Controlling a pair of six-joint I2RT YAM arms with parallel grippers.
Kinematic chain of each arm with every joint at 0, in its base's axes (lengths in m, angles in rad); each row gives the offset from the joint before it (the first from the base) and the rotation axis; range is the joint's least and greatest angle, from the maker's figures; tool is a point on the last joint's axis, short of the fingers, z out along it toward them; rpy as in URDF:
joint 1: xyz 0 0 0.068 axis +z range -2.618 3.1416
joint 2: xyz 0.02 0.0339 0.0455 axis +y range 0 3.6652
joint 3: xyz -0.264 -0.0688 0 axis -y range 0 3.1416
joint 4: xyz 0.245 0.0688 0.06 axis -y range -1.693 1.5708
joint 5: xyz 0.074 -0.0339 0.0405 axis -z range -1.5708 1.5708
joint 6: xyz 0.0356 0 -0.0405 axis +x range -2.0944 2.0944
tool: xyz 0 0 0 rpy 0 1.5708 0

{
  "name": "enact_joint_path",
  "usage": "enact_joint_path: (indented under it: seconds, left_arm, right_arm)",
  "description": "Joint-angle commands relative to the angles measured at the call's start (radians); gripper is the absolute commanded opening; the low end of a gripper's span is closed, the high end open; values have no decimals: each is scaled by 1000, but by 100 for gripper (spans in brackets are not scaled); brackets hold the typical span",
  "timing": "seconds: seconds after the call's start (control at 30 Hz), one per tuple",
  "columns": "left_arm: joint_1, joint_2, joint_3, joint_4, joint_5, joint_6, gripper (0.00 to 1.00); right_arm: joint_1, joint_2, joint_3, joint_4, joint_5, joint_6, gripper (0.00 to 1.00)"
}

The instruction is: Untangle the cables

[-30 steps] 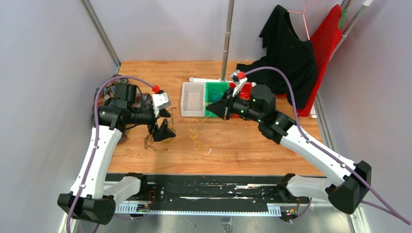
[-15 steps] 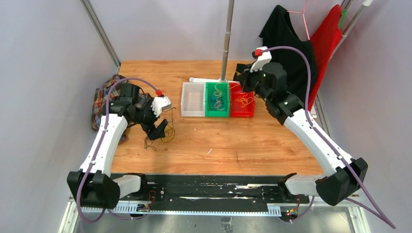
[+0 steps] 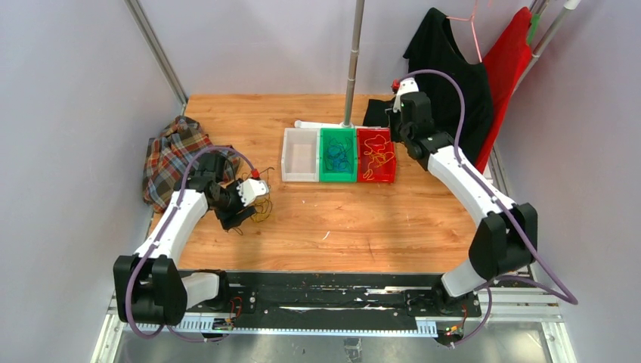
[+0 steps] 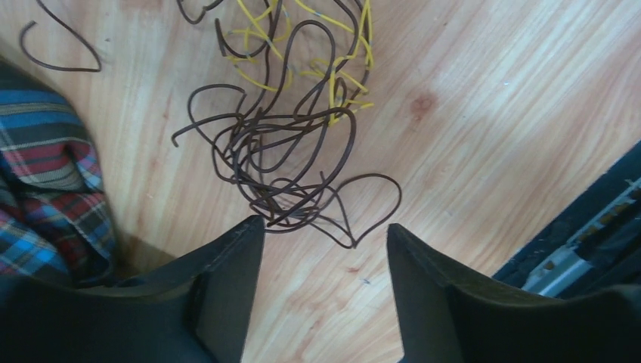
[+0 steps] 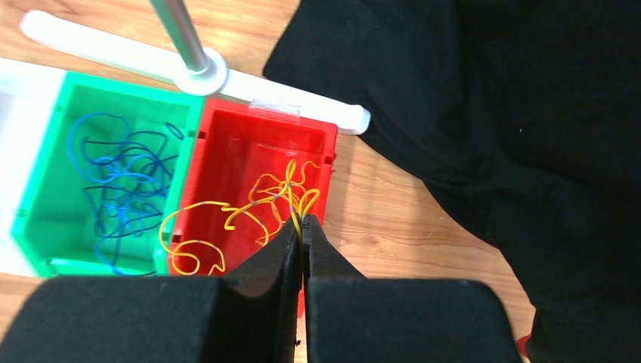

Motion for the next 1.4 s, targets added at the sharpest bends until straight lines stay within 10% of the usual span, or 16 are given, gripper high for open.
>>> enact_joint_path:
  seconds: [0.0, 0.43, 0.87, 1.1, 1.37]
  left_arm:
    - [2, -34, -27, 64, -17, 57, 60]
    - [1, -76, -44, 62, 15, 73, 25]
    - [1, -99, -39, 58, 22, 76, 26]
    - [1, -112, -19, 32, 9, 85, 51]
    - [1, -107, -5, 15, -11, 92, 58]
  right_arm:
    - [-22, 70, 66, 57, 67, -77, 1]
    - [-19, 269, 189, 128, 162, -174, 1]
    - [72, 283, 54, 231, 250, -251, 1]
    - [93, 295, 0, 172, 243, -146, 1]
    - [86, 284, 96, 30, 179, -52, 62]
